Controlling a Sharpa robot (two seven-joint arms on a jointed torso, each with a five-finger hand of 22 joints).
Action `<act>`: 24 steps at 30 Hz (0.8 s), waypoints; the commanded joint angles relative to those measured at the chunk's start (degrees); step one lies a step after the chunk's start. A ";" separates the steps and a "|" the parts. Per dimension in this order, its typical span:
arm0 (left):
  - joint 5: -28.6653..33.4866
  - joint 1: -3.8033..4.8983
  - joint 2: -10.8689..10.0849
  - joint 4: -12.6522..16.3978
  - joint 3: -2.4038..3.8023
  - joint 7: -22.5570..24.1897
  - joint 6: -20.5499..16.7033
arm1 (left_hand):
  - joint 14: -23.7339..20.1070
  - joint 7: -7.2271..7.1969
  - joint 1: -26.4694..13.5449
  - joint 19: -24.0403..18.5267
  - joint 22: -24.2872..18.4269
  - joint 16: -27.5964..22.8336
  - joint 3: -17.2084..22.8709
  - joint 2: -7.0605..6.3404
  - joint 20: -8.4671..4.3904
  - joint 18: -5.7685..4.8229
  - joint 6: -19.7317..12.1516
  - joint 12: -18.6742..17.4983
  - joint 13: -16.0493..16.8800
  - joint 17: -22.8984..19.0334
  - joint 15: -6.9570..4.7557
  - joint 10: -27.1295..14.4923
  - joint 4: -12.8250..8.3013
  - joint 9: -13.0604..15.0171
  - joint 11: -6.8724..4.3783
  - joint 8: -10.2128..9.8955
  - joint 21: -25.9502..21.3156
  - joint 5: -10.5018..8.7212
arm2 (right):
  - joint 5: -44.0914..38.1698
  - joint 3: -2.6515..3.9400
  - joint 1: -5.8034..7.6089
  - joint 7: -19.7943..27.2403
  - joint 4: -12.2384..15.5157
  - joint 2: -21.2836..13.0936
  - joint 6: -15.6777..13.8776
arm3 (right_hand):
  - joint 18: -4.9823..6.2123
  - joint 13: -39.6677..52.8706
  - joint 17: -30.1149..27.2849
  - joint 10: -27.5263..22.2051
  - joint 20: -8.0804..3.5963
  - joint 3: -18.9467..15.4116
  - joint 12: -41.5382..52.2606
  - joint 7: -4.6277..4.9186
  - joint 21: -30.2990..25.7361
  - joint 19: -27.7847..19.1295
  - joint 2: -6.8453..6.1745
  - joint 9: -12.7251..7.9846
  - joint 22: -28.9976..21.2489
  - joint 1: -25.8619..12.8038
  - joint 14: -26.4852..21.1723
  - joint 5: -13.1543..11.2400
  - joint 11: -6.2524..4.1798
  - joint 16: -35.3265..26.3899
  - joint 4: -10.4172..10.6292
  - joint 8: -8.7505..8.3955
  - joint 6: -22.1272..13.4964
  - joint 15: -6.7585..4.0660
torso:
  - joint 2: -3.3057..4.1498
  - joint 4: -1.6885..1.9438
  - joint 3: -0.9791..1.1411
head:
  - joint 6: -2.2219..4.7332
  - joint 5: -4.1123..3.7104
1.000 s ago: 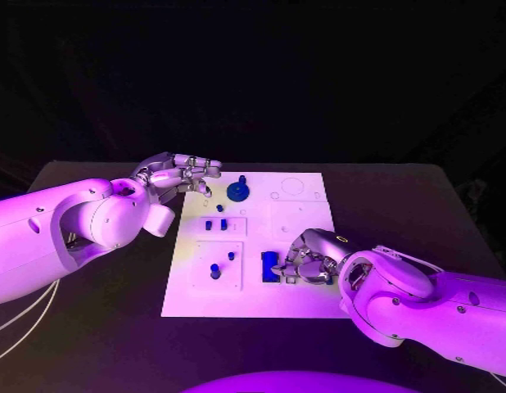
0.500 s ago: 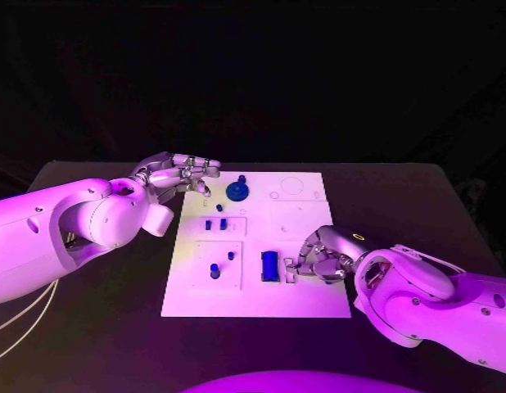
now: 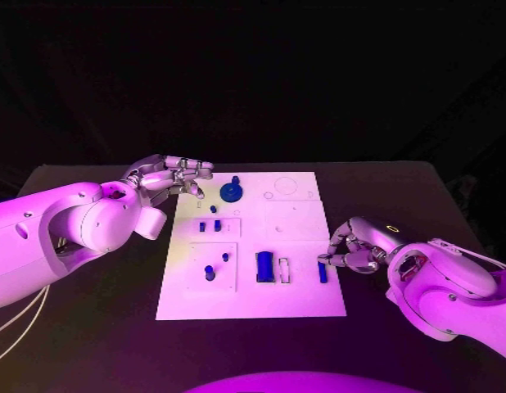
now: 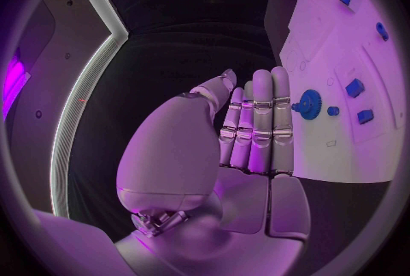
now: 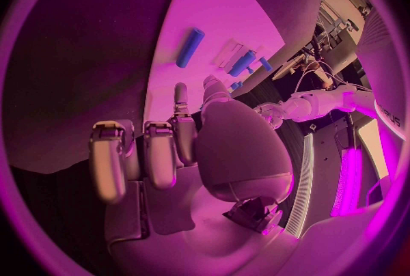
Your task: Assemble the parts on the task board
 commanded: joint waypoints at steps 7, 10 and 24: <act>0.14 0.05 0.05 0.16 0.00 0.30 0.86 | -0.47 -0.05 -0.42 0.02 -0.05 -0.32 -0.42 0.22 0.35 0.69 -0.19 0.31 0.06 -0.05 -0.01 -0.42 -0.07 -0.09 0.03 -0.06 -0.11 -0.05 | -3.91 -0.16 -1.24 -1.39 -0.32 -0.14 1.67 | -0.22 3.69 7.80 0.06 0.11 -1.04 -0.24 -0.01 0.15 4.88 -0.47 -0.11 14.27 -0.28 4.45 0.38 0.19 0.03 0.72 -0.44 0.81 0.20 | 0.02 0.11 -0.03 | -0.29 -0.41; 0.14 0.05 0.03 0.12 -0.01 0.29 0.88 | -0.47 -0.05 -0.42 0.02 -0.05 -0.32 -0.42 0.22 0.35 0.69 -0.19 0.31 0.06 -0.05 -0.01 -0.42 -0.07 -0.09 0.03 -0.06 -0.11 -0.05 | -3.97 -0.17 -1.66 -1.50 -0.44 0.28 1.85 | -0.22 3.72 7.79 0.09 0.12 -1.47 -0.23 -0.02 0.16 4.88 -0.64 -0.11 14.27 -0.63 4.45 0.60 0.19 0.01 1.22 -0.51 0.98 0.19 | -0.01 0.12 -0.06 | -0.41 -0.28; 0.14 0.05 -0.04 0.08 -0.05 0.18 1.02 | -0.47 -0.05 -0.42 0.02 -0.05 -0.32 -0.42 0.22 0.35 0.69 -0.19 0.31 0.06 -0.05 -0.01 -0.42 -0.07 -0.09 0.03 -0.06 -0.11 -0.05 | -4.42 -0.20 -3.41 -2.00 -2.04 2.36 3.30 | -0.22 3.72 7.82 0.10 0.12 -1.65 -0.28 -0.17 0.14 4.87 -0.70 -0.05 14.27 -0.32 4.45 0.72 0.10 0.02 1.37 -0.48 1.26 0.15 | 0.00 0.07 -0.07 | -0.57 -0.19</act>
